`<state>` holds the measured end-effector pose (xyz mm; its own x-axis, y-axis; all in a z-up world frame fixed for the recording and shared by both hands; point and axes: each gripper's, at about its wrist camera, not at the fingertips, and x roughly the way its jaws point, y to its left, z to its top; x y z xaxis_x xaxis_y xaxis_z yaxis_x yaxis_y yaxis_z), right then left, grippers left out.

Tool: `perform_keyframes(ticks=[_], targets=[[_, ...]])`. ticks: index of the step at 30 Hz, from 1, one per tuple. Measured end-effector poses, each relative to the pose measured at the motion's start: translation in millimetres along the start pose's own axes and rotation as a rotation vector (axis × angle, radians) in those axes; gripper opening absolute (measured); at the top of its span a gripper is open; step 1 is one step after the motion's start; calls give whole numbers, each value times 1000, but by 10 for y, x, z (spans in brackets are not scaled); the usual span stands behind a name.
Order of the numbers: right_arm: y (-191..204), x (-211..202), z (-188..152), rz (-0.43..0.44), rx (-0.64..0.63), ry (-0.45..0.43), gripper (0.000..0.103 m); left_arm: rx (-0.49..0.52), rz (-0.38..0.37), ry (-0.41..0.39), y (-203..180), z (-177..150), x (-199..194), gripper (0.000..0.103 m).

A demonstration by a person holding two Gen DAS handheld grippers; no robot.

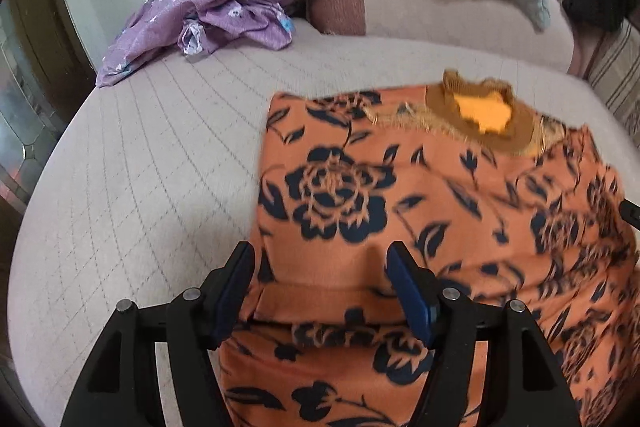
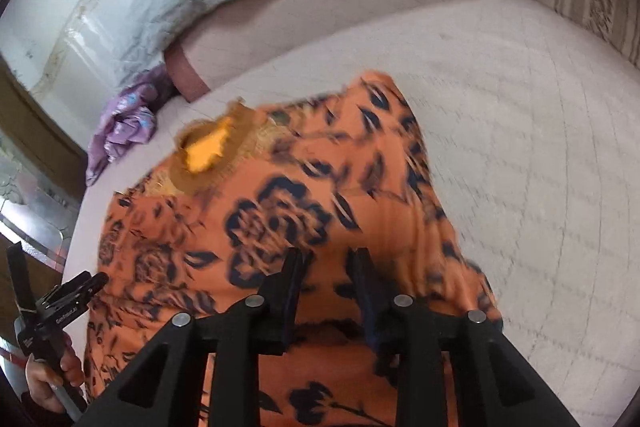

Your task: Fold small clothes

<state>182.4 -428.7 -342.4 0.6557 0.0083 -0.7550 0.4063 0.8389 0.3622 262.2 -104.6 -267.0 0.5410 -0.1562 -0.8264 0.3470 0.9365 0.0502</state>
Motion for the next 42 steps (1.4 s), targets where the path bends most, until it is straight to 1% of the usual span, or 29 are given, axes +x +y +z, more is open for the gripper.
perform_keyframes(ticks=[1, 3, 5, 6, 7, 8, 9, 10, 12, 14, 15, 16, 18, 19, 20, 21, 22, 23, 24, 25, 27, 28, 30, 32, 36, 37, 38, 39, 42], targets=[[10, -3, 57, -25, -3, -27, 31, -4, 3, -7, 7, 26, 36, 69], [-33, 77, 164, -36, 17, -40, 31, -9, 37, -11, 14, 76, 87, 69], [-139, 282, 274, -54, 49, -18, 31, -29, 67, 10, 52, 94, 176, 69], [-174, 391, 294, -61, 58, 2, 30, -34, 74, 33, 68, 90, 233, 70], [-221, 511, 317, -47, 63, 36, 29, -32, 79, 72, 75, 78, 313, 72], [-223, 527, 321, -46, 62, 34, 29, -31, 68, 85, 76, 60, 354, 72], [-183, 499, 340, -59, 51, 29, 29, -32, 72, 71, 74, 63, 334, 73], [-115, 461, 358, -74, 29, 40, 29, -23, 78, 75, 58, 78, 311, 73], [1, 374, 358, -52, 5, 46, 30, -20, 48, 62, 38, 89, 243, 73], [135, 258, 286, 2, -17, 43, 30, -20, 20, 41, -2, 81, 168, 73], [249, 195, 217, 43, -39, 51, 31, -5, 14, 41, -37, 69, 151, 73], [332, 168, 159, 65, -56, 58, 31, 20, 9, 43, -90, 54, 144, 73], [531, 164, 19, 117, -110, 85, 31, 81, 17, 51, -225, -29, 151, 73], [655, 200, -111, 153, -145, 120, 31, 110, 31, 56, -274, -61, 172, 73], [741, 261, -216, 167, -176, 160, 31, 153, 58, 53, -329, -105, 201, 73], [816, 317, -332, 145, -217, 189, 31, 175, 70, 38, -359, -134, 183, 74], [888, 296, -425, 100, -275, 141, 31, 187, 76, 31, -370, -136, 161, 74], [940, 244, -476, 78, -320, 110, 31, 184, 69, 42, -351, -125, 137, 74], [952, 203, -496, 67, -332, 116, 31, 172, 57, 47, -328, -121, 118, 74], [935, 164, -496, 70, -319, 127, 31, 155, 45, 50, -296, -119, 102, 74], [833, 107, -468, 106, -256, 147, 31, 125, 32, 60, -230, -134, 66, 74], [742, 24, -472, 126, -217, 153, 31, 116, 32, 60, -201, -151, 34, 74], [550, -160, -518, 140, -153, 156, 31, 123, 41, 52, -184, -204, -20, 74], [427, -225, -536, 130, -116, 151, 31, 132, 57, 46, -184, -299, -83, 74], [148, -304, -803, 99, -31, 220, 31, 108, 68, 75, -146, -471, -115, 76], [118, -320, -874, 107, -22, 233, 31, 104, 70, 87, -138, -541, -130, 76], [113, -351, -912, 109, -21, 225, 31, 97, 72, 106, -122, -638, -149, 76], [126, -420, -972, 103, -33, 214, 31, 79, 65, 102, -93, -736, -203, 76], [201, -471, -1084, 100, -65, 226, 31, 38, 47, 80, -10, -989, -452, 76]])
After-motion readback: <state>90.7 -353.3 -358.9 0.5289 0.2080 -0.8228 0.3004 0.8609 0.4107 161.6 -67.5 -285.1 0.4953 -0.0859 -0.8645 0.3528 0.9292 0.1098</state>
